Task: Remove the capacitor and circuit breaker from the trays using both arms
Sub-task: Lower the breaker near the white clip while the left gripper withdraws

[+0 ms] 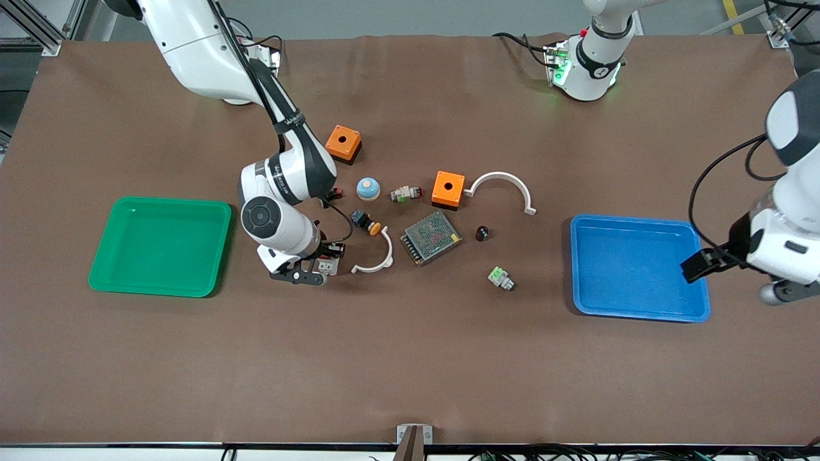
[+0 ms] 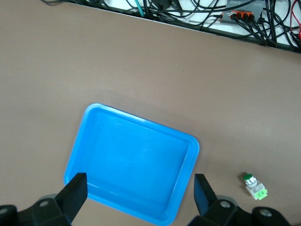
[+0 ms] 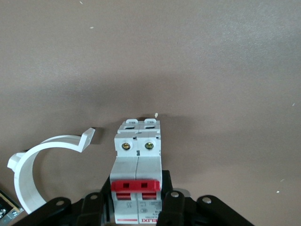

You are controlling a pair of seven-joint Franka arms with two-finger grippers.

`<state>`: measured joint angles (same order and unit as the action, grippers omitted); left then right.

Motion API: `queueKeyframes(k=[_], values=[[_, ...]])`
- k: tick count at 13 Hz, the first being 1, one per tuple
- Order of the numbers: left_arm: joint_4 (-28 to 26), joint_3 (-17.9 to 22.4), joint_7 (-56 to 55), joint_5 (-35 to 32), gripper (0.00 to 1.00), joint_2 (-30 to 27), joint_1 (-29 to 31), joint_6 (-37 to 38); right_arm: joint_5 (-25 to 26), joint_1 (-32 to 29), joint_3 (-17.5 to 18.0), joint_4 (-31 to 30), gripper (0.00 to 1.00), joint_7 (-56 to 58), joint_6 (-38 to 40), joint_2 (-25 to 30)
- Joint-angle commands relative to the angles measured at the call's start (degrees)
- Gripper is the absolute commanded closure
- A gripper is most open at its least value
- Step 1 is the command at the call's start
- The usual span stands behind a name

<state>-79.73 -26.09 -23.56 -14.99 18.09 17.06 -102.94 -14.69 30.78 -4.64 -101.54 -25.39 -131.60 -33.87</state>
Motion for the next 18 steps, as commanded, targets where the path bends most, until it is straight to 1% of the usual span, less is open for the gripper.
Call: queueKeyframes(k=[1, 4, 5, 6, 7, 8, 9, 10, 11, 12, 13, 14, 15, 16, 18], values=[[-0.3, -0.9, 0.4, -0.6, 0.00, -2.7, -0.2, 4.9, -1.0, 0.8, -0.5, 0.8, 0.88, -0.3, -0.1, -0.7], [-0.3, -0.7, 0.8, 0.6, 0.00, -5.2, -0.1, 10.8, -0.5, 2.1, -0.6, 0.8, 0.83, -0.1, -0.1, -1.5], [-0.3, -0.1, 1.4, 2.5, 0.00, -6.4, -0.5, 12.6, -0.5, 2.1, -0.7, 0.9, 0.65, 0.1, 0.0, -1.5], [-0.5, 1.6, 3.6, 5.1, 0.00, -7.7, -0.8, 12.6, -0.3, 2.0, -0.7, 1.1, 0.35, 0.1, 0.0, -1.4], [-1.1, 4.2, 7.8, 7.7, 0.00, -8.9, -2.5, 12.8, 0.3, 1.7, -0.7, 1.8, 0.05, 0.2, 0.5, -1.4], [-2.8, 8.2, 11.0, 8.8, 0.00, -11.0, -4.3, 13.4, 0.4, 1.7, -0.9, 2.0, 0.00, 0.2, 1.2, -1.0], [-5.5, 10.9, 12.9, 10.7, 0.00, -14.0, -6.0, 15.9, 1.7, 1.7, -1.1, 2.3, 0.00, 0.2, 3.2, -0.3], [-6.0, 14.4, 13.9, 11.6, 0.00, -15.2, -8.1, 16.5, 4.5, 1.5, -1.3, 3.4, 0.00, 0.2, 6.4, 1.2], [-5.9, 17.1, 15.9, 11.7, 0.00, -15.4, -10.1, 17.5, 7.0, 1.0, -1.9, 4.7, 0.00, 0.2, 11.2, 3.3], [-5.8, 18.6, 19.2, 11.8, 0.00, -15.4, -11.6, 18.8, 8.3, 0.3, -2.4, 6.2, 0.00, 0.4, 17.1, 6.1], [-5.9, 20.0, 20.7, 11.8, 0.00, -15.5, -12.4, 19.1, 8.4, -0.9, -2.5, 7.2, 0.00, 1.0, 22.4, 9.6], [-5.9, 20.2, 20.8, 11.7, 0.00, -15.5, -12.9, 19.5, 8.5, -1.9, -2.8, 7.3, 0.00, 2.3, 26.4, 13.2], [-5.8, 20.2, 20.4, 11.7, 0.00, -15.5, -13.6, 19.9, 9.7, -2.6, -3.4, 7.2, 0.00, 3.2, 30.7, 16.9], [-5.7, 20.3, 19.8, 11.7, 0.00, -15.9, -14.4, 19.9, 11.9, -3.7, -4.0, 7.0, 0.00, 4.6, 35.5, 20.7], [-5.9, 20.3, 19.8, 12.3, 0.00, -16.3, -14.2, 19.9, 12.9, -8.4, -4.1, 6.4, 0.00, 12.7, 43.4, 26.8]])
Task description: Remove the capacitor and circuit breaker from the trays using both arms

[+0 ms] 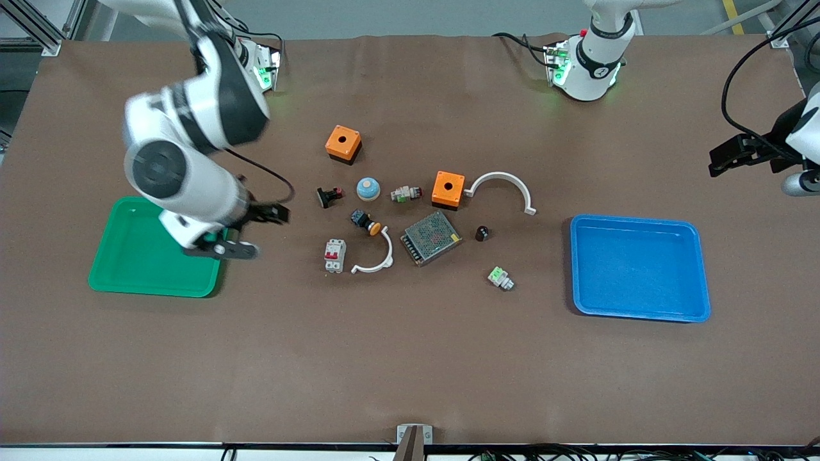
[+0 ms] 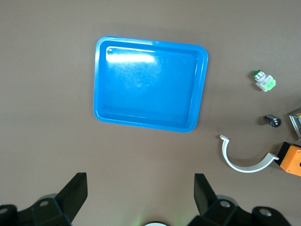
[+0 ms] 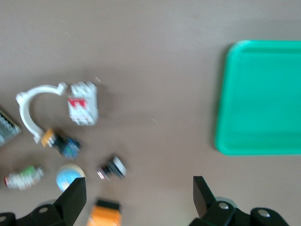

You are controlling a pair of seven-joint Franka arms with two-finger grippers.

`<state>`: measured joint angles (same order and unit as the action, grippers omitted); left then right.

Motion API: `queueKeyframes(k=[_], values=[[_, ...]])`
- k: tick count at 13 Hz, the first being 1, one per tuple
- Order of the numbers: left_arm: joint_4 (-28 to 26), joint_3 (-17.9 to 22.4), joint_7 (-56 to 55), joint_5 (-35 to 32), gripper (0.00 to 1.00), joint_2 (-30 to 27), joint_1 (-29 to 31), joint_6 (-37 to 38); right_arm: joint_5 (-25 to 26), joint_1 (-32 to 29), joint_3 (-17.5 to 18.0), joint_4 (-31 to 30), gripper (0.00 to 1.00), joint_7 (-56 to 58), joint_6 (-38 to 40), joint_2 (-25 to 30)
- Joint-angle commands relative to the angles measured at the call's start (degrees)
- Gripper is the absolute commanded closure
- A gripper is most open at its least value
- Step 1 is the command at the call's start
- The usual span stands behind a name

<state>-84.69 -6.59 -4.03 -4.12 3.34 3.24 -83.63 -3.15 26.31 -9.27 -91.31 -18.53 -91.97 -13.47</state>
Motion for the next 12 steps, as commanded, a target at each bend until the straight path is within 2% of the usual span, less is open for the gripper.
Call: queueKeyframes(k=[1, 4, 7, 12], values=[[-1.8, 0.8, 0.2, 2.3, 0.00, -2.5, -0.4, 0.6, 2.0, -6.8, 0.5, -5.1, 0.00, 9.7, 5.8, 9.8], [-2.2, 0.7, 0.6, 2.8, 0.00, -3.5, 0.0, 0.0, 4.4, -14.0, 0.6, -8.1, 0.00, 16.7, 6.5, 16.7], [-3.2, 0.7, 0.2, 2.9, 0.00, -5.4, -0.5, 0.0, 5.4, -20.9, 0.6, -8.0, 0.00, 25.9, 7.1, 17.2], [-3.2, 1.1, 0.3, 3.4, 0.00, -5.5, -0.2, 0.4, 5.4, -25.1, 0.2, -4.4, 0.00, 25.9, 3.3, 16.8]])
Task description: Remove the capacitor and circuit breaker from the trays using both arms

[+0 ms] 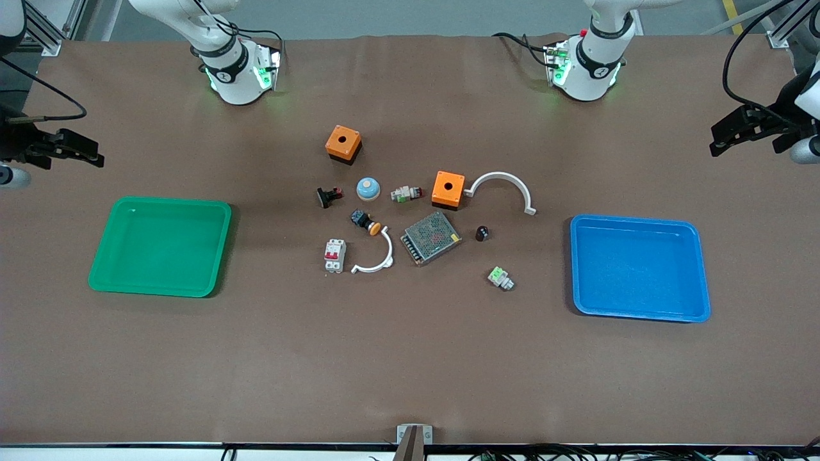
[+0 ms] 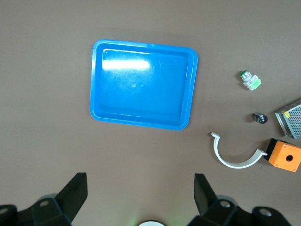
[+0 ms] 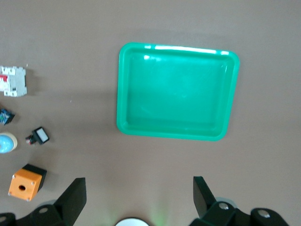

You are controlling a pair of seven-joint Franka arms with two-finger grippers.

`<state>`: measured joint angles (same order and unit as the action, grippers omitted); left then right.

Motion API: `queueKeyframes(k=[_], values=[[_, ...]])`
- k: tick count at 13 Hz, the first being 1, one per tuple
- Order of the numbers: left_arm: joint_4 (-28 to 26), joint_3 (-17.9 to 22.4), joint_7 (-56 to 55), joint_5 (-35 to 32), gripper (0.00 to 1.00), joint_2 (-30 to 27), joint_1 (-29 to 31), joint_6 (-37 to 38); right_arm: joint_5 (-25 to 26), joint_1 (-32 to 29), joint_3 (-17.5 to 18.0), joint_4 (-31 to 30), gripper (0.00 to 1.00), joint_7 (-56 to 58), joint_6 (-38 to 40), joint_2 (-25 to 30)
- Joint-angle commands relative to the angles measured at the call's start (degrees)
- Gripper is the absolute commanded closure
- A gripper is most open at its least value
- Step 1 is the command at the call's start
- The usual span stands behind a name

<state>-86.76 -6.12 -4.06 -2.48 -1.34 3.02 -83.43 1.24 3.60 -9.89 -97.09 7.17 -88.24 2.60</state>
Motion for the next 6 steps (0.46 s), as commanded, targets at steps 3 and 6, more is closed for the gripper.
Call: queueKeyframes(k=[3, 6], values=[[-1.2, 0.4, 0.4, 1.9, 0.00, -0.7, 0.0, 0.1, 0.9, -3.7, 1.1, 5.4, 0.00, 0.3, -0.4, -0.8], [-0.7, 0.4, 1.2, 1.8, 0.00, -0.5, 0.1, 0.0, -0.4, -3.5, 1.4, 8.1, 0.00, 0.1, -0.4, -2.0]])
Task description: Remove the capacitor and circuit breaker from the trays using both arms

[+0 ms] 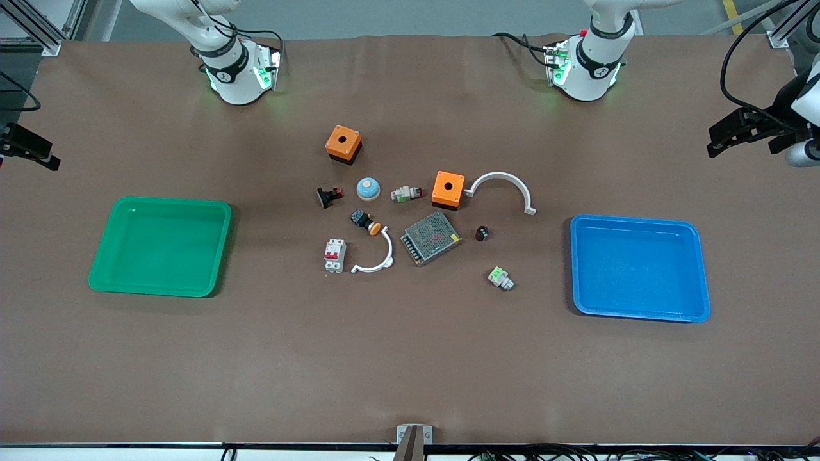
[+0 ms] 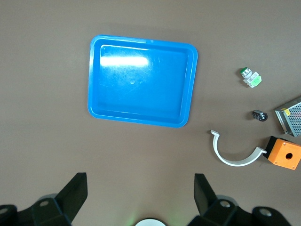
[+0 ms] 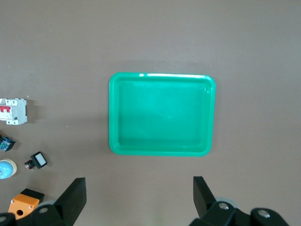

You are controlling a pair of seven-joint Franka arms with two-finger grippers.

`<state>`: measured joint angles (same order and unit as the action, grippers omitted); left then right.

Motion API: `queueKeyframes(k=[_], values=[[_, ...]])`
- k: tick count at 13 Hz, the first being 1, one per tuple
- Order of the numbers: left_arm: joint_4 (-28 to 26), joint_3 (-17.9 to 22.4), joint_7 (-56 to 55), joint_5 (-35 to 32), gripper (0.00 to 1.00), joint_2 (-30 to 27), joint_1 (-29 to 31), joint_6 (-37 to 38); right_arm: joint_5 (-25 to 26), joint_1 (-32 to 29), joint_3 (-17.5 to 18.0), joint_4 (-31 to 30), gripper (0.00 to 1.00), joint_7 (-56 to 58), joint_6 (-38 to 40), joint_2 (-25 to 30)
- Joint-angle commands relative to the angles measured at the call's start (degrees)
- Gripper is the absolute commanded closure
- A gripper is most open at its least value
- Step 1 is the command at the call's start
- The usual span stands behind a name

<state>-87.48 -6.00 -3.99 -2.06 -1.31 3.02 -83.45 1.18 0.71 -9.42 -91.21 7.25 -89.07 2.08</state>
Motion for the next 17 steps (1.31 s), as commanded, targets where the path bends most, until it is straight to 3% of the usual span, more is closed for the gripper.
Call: queueKeyframes(k=[1, 8, 17], values=[[0.0, 0.5, 1.1, 1.3, 0.00, -0.5, 0.1, 0.0, -0.7, -0.6, 0.9, 2.2, 0.00, 0.1, 0.0, -1.5], [0.3, 0.5, 0.9, 1.0, 0.00, -0.4, 0.0, -0.1, -0.7, -0.5, 0.9, 2.4, 0.00, -0.4, -8.4, -1.7], [0.8, 0.3, 0.1, 1.4, 0.00, 0.3, 0.1, -0.2, -0.1, 1.0, 0.9, 3.3, 0.00, -0.2, -8.5, -2.3]])
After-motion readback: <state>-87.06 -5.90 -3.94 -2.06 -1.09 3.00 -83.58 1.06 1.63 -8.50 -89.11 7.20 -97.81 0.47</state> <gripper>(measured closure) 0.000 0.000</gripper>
